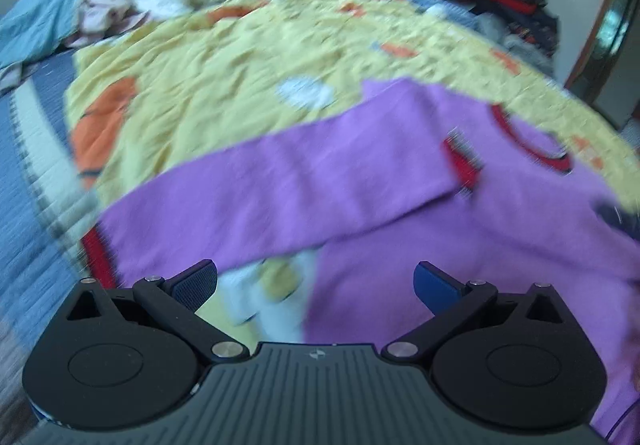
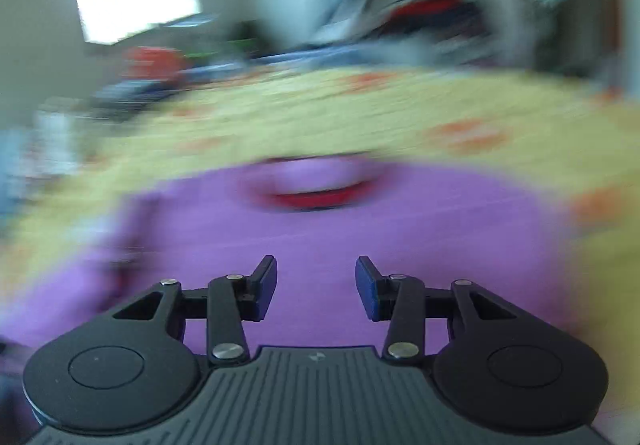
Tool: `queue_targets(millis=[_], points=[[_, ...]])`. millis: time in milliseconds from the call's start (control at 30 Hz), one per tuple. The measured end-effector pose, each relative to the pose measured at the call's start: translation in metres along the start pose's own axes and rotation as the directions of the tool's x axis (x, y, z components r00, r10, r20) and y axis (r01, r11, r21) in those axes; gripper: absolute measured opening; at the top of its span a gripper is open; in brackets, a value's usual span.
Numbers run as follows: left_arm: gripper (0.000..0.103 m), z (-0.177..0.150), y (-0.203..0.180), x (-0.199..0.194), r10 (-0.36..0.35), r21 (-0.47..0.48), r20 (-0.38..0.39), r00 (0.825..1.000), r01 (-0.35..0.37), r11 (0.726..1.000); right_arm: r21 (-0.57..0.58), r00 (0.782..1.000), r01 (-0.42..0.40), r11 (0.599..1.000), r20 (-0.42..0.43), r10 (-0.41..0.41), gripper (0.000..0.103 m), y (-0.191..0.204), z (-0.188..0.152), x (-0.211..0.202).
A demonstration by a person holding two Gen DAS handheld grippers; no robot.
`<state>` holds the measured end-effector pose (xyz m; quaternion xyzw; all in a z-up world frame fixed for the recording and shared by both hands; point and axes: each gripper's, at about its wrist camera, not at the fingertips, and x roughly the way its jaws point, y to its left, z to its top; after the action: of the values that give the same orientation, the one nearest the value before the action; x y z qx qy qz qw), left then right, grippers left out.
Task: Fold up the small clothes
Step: 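Lift the cuff with the right gripper and fold the sleeve across the body, then lower the sleeve onto the sweater and open the right gripper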
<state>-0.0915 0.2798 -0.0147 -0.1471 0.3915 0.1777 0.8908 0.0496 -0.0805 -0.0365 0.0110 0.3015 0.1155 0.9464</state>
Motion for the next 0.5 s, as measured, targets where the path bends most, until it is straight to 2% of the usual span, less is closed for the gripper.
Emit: queue_targets(millis=[33,67,100,133,200,233,267,300,333,367,433,500], points=[[0.103,0.006,-0.008,0.002,-0.038,0.005,0.010,0.999,0.038,0.999,0.018,0.997,0.077,0.997,0.012,-0.078,0.045,-0.024,-0.001,-0.003],[0.103,0.012,-0.018,0.006,-0.079,0.014,0.014,0.997,0.079,0.997,0.059,0.990,0.137,0.989,0.003,-0.138,0.053,-0.053,-0.003,-0.006],[0.103,0.018,-0.031,0.012,-0.120,0.028,0.012,0.993,0.119,0.992,0.100,0.987,0.161,0.982,-0.023,-0.160,0.056,-0.078,-0.005,-0.006],[0.103,0.023,-0.046,0.019,-0.153,0.051,0.004,0.988,0.153,0.987,0.143,0.988,0.157,0.977,-0.039,-0.153,0.056,-0.098,-0.007,-0.007],[0.103,0.033,-0.078,0.033,-0.240,0.116,-0.009,0.971,0.240,0.964,0.276,0.999,0.047,0.960,-0.033,-0.039,0.056,-0.134,-0.016,-0.004],[0.103,0.035,-0.093,0.042,-0.259,0.147,-0.006,0.966,0.257,0.955,0.329,0.999,0.001,0.944,-0.045,0.015,0.056,-0.144,-0.019,0.004],[0.103,0.036,-0.109,0.051,-0.256,0.177,-0.007,0.967,0.253,0.951,0.352,0.996,-0.017,0.936,-0.074,0.045,0.052,-0.148,-0.022,0.015],[0.103,0.038,-0.123,0.062,-0.258,0.206,-0.019,0.966,0.256,0.944,0.350,0.996,-0.032,0.936,-0.066,0.059,0.047,-0.146,-0.026,0.020],[0.103,0.038,-0.136,0.075,-0.245,0.230,-0.040,0.969,0.247,0.941,0.351,0.994,-0.060,0.934,-0.062,0.088,0.011,-0.145,-0.028,0.021],[0.103,0.038,-0.146,0.085,-0.211,0.247,-0.059,0.976,0.219,0.944,0.372,0.986,-0.105,0.922,-0.079,0.145,0.007,-0.143,-0.031,0.023],[0.103,0.037,-0.157,0.097,-0.174,0.284,-0.043,0.984,0.179,0.942,0.260,0.995,-0.051,0.964,-0.068,0.071,0.006,-0.127,-0.026,0.015],[0.103,0.037,-0.163,0.105,-0.119,0.327,-0.017,0.993,0.118,0.938,0.171,0.999,-0.007,0.985,-0.040,0.014,0.003,-0.118,-0.017,-0.001]])
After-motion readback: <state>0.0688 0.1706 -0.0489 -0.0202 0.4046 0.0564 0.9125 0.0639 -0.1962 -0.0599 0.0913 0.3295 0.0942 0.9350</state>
